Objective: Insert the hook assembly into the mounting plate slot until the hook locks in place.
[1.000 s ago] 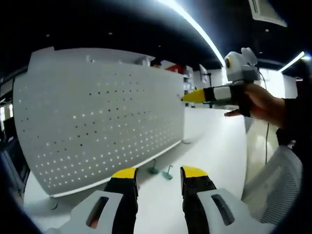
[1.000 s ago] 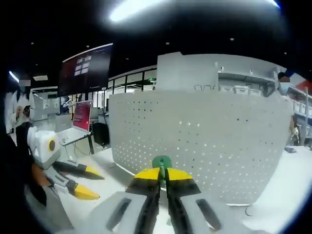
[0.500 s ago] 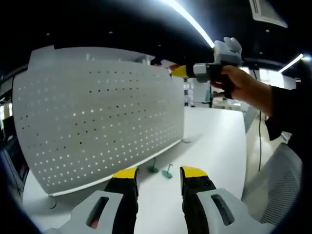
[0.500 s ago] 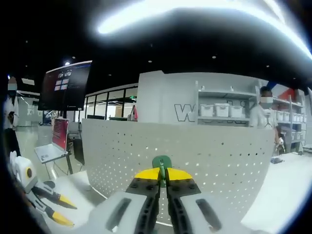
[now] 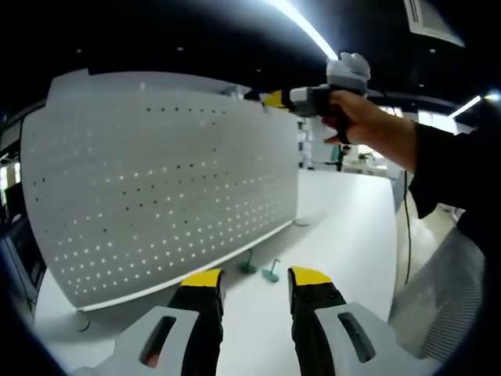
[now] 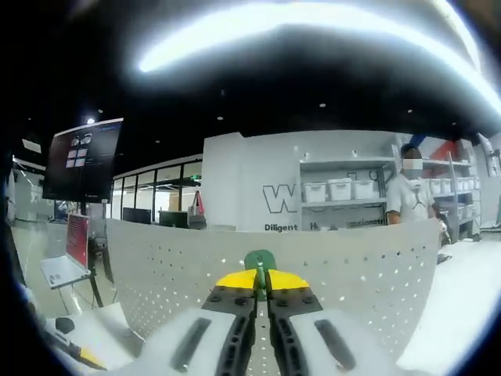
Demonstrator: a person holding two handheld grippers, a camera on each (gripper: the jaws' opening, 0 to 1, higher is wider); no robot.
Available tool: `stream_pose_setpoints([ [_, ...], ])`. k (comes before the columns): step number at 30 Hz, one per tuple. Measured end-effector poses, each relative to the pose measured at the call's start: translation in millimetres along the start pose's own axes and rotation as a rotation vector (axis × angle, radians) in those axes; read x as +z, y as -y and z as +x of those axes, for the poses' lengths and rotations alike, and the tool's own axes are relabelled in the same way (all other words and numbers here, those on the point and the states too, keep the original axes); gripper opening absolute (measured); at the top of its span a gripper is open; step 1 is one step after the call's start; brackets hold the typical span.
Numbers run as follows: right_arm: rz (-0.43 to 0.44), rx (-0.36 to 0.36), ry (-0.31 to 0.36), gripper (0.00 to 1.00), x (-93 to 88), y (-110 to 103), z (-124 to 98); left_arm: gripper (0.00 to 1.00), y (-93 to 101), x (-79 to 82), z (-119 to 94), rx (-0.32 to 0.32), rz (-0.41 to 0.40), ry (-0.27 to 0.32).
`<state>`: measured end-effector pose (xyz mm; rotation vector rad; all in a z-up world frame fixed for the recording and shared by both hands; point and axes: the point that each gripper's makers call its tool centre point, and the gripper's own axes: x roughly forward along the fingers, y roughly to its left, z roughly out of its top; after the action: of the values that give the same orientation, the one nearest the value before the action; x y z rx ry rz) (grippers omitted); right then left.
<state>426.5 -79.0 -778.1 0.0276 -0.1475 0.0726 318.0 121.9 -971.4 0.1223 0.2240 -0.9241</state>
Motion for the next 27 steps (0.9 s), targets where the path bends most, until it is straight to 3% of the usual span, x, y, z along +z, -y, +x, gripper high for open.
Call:
stream_pose_setpoints([
  [11,0.040,-0.059,0.021,0.01,-5.0,16.2,23.0,0.32,-2.8,-4.8,2.6,-0.002,-0.014,-0.012],
  [27,0.069,-0.119,0.003,0.01,-22.8,43.0,37.8,0.31,-6.6,-10.4,4.1,0.003,-0.033,-0.025],
])
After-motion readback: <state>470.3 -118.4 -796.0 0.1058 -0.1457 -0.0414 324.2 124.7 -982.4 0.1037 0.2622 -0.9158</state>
